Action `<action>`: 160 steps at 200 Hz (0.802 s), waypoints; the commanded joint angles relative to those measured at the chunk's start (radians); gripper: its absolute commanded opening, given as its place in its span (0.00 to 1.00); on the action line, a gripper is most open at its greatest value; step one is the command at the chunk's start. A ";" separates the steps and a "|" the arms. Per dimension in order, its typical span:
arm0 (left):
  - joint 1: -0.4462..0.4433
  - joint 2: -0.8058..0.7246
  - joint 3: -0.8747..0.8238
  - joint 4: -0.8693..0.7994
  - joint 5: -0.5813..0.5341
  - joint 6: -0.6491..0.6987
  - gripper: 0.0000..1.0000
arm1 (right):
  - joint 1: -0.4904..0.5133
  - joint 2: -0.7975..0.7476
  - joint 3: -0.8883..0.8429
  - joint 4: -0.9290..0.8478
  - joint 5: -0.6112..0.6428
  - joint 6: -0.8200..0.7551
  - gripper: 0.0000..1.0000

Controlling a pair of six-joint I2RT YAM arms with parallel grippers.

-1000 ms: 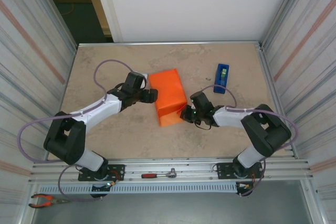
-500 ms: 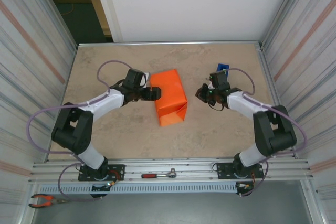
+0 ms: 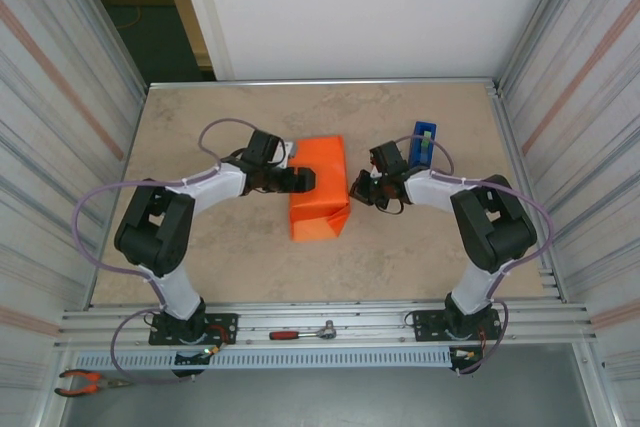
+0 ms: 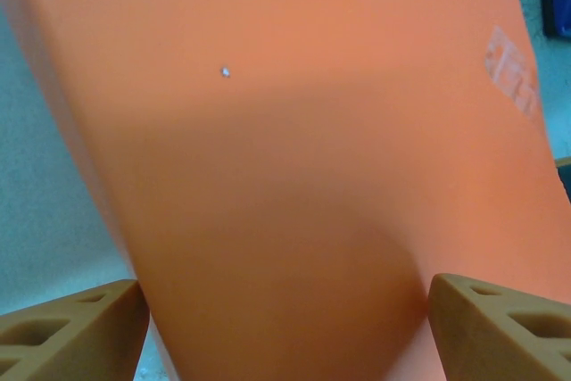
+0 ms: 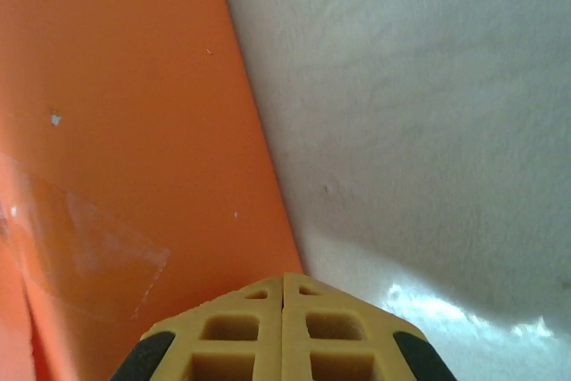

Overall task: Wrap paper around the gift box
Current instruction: Rotate the gift box at the center of the table.

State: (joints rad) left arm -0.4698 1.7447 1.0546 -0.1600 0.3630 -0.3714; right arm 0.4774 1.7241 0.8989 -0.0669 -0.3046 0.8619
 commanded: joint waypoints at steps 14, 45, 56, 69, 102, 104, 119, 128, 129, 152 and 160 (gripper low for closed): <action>-0.052 -0.002 -0.012 -0.019 0.065 0.009 0.81 | 0.054 -0.105 -0.107 0.050 0.034 0.052 0.00; -0.082 -0.028 -0.049 -0.008 0.021 -0.024 0.81 | 0.032 -0.198 -0.160 -0.016 0.089 0.019 0.00; -0.079 -0.047 -0.060 -0.007 -0.010 -0.042 0.82 | 0.002 -0.241 -0.184 -0.039 0.091 0.001 0.00; -0.070 -0.075 -0.067 -0.008 -0.046 -0.054 0.82 | -0.024 -0.294 -0.213 -0.056 0.085 -0.012 0.00; -0.038 -0.159 -0.082 -0.015 -0.103 -0.079 0.85 | 0.025 -0.464 -0.278 -0.113 0.090 -0.049 0.00; -0.037 -0.162 -0.082 -0.018 -0.105 -0.080 0.85 | 0.036 -0.471 -0.282 -0.116 0.094 -0.049 0.00; -0.026 -0.185 -0.082 -0.038 -0.107 -0.069 0.86 | 0.109 -0.547 -0.319 -0.141 0.133 -0.040 0.00; -0.023 -0.196 -0.086 -0.045 -0.104 -0.067 0.86 | 0.153 -0.584 -0.346 -0.136 0.145 -0.028 0.00; -0.023 -0.197 -0.088 -0.046 -0.104 -0.066 0.86 | 0.157 -0.588 -0.350 -0.134 0.145 -0.026 0.00; -0.022 -0.221 -0.122 -0.011 -0.077 -0.076 0.86 | 0.246 -0.638 -0.403 -0.102 0.188 0.028 0.00; -0.022 -0.224 -0.133 0.006 -0.068 -0.084 0.86 | 0.280 -0.635 -0.411 -0.091 0.226 0.044 0.00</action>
State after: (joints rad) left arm -0.4915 1.5517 0.9646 -0.1654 0.2798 -0.4320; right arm 0.6888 1.1076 0.5266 -0.1551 -0.1772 0.8600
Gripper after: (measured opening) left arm 0.862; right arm 0.041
